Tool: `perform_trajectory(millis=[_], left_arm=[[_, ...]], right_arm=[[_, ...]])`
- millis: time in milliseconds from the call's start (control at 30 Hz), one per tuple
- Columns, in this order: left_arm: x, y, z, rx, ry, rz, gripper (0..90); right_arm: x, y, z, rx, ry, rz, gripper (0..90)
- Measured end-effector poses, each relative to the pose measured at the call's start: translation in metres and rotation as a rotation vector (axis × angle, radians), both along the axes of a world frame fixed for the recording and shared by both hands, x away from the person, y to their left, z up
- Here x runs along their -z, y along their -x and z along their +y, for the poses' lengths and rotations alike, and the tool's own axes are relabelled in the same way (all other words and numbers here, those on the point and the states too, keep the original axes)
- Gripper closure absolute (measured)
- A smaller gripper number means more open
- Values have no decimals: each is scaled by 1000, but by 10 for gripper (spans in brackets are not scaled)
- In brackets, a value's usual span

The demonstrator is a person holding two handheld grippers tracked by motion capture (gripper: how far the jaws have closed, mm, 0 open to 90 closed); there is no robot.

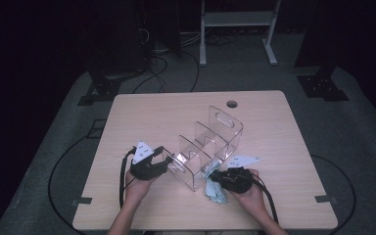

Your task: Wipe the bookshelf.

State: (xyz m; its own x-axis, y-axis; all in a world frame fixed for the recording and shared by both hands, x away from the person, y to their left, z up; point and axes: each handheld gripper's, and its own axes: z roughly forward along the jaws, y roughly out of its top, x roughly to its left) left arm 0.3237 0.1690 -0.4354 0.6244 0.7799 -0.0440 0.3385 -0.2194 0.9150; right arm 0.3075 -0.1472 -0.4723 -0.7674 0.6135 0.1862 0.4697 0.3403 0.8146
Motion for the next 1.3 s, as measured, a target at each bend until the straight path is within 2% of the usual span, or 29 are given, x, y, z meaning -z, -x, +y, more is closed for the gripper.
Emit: perform_trajectory(millis=[67, 133, 267, 400, 467, 600, 667, 767, 833, 967, 1100, 1300], left_arm=[[0, 0, 0, 2, 3, 4, 462], [0, 1, 0, 4, -2, 3, 461], [0, 0, 1, 4, -3, 0, 461], [0, 0, 1, 0, 2, 5, 461], [0, 0, 1, -3, -1, 3, 460], [-1, -1, 1, -13, -14, 2, 455], [-1, 0, 0, -37, -11, 5, 435], [-2, -1, -1, -67, -32, 8, 362], [-2, -1, -1, -78, -32, 13, 345], [-3, 1, -2, -69, -37, 2, 458], [-3, 0, 1, -62, -32, 7, 464], [-2, 0, 13, -14, -18, 0, 466]], right_arm=[[-10, 2, -3, 8, -9, -24, 798], [-7, 0, -3, 8, -8, -20, 798], [9, -6, 1, 0, 29, 37, 796], [-3, -3, -4, 10, 3, 3, 796], [-5, -4, -4, 12, 1, 2, 797], [10, -9, 0, 8, 30, 45, 797], [10, -9, -1, 9, 21, 54, 797], [5, -7, -4, 15, 5, 46, 798], [3, -5, -8, 19, -6, 37, 799], [-4, -2, -18, 36, -45, 31, 800], [-11, -1, -27, 61, -55, 17, 800], [-30, 0, -45, 121, -95, -44, 801]])
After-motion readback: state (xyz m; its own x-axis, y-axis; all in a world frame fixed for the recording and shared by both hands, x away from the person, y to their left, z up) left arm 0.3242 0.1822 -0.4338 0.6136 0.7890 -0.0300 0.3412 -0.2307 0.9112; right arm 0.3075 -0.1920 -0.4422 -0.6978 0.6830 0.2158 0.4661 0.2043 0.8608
